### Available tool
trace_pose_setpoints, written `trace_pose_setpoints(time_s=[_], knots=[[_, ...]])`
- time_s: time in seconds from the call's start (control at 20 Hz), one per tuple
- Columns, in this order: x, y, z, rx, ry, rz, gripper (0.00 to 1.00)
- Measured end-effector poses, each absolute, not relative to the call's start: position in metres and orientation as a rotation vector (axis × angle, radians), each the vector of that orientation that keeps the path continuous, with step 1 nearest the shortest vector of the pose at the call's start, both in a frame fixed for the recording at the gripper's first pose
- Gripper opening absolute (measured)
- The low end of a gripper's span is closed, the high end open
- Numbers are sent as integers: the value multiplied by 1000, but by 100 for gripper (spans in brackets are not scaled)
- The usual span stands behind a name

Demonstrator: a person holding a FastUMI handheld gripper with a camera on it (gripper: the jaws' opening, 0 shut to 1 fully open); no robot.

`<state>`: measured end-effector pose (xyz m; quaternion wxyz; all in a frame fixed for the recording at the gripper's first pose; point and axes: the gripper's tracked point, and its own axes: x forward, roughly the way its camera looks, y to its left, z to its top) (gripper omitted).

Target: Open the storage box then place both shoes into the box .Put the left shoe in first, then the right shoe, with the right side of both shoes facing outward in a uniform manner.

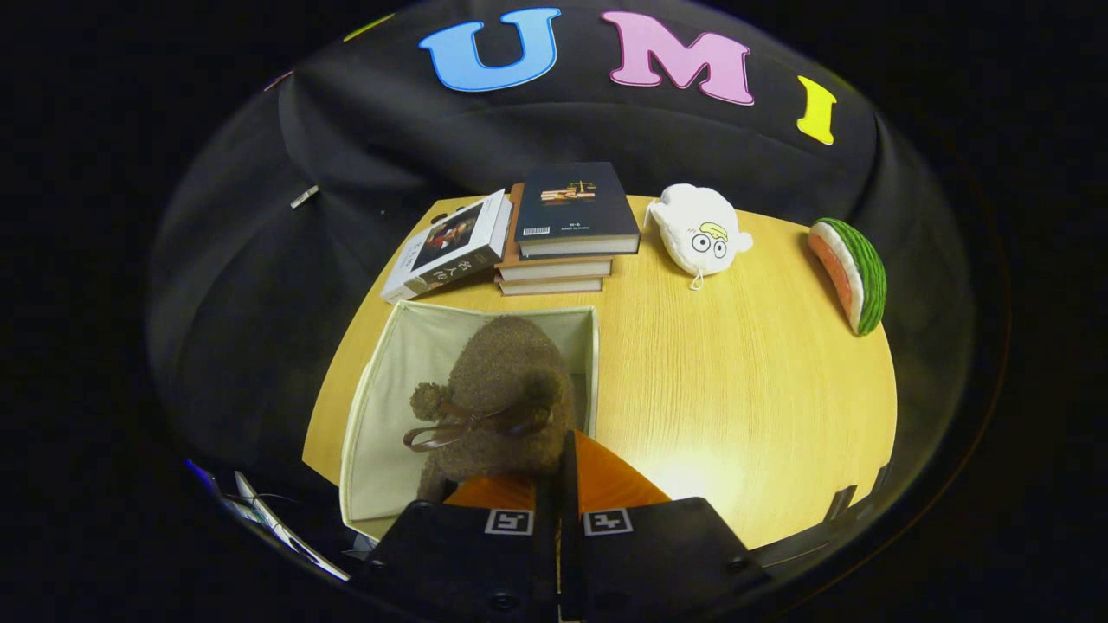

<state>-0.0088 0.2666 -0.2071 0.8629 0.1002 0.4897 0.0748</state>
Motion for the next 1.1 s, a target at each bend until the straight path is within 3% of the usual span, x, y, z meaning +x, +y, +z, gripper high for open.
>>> trace_pose_setpoints(time_s=[0.4,0.5,0.6,0.75,1.1], knots=[[-8,274,-213,204,1026,162,11],[-13,277,-209,194,1012,193,26],[-13,286,-204,217,990,229,47],[-13,278,-200,197,967,231,99],[-5,266,-190,249,915,219,99]])
